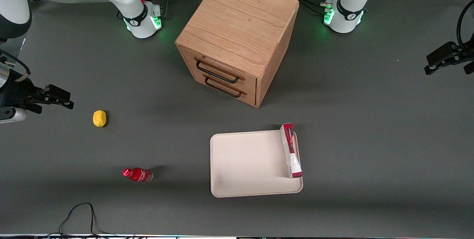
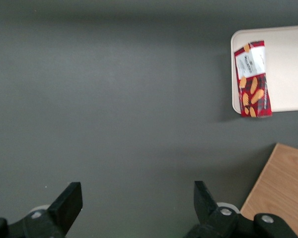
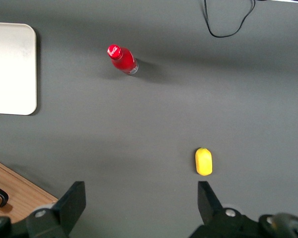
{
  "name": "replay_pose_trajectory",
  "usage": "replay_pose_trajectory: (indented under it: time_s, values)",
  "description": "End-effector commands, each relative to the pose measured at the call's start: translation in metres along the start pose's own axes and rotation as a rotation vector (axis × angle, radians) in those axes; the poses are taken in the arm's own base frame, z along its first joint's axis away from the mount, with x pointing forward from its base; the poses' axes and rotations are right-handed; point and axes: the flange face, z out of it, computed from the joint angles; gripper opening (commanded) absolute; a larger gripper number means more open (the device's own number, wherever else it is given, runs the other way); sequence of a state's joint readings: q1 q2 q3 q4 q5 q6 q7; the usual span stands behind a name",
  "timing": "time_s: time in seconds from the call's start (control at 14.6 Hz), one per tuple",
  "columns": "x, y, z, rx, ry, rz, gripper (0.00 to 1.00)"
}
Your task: Place red cookie box on tray
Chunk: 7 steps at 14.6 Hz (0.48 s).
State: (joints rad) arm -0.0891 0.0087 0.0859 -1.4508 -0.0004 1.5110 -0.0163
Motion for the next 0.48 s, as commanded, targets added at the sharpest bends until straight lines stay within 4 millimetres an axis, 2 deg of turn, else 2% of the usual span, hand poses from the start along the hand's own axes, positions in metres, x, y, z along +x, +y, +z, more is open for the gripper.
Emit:
replay_pose_trajectory:
  time_s: [0.0,0.2,0.34,0.41]
  values:
    - [-0.02,-0.008,0.004,0.001,0.03,0.002,1.0]
    - [-0.021,-0.006,0.004,0.004,0.013,0.008,1.0]
    - [-0.023,0.011,0.007,0.007,-0.011,0.04,1.0]
    - [-0.023,0.009,0.005,0.008,-0.022,0.034,1.0]
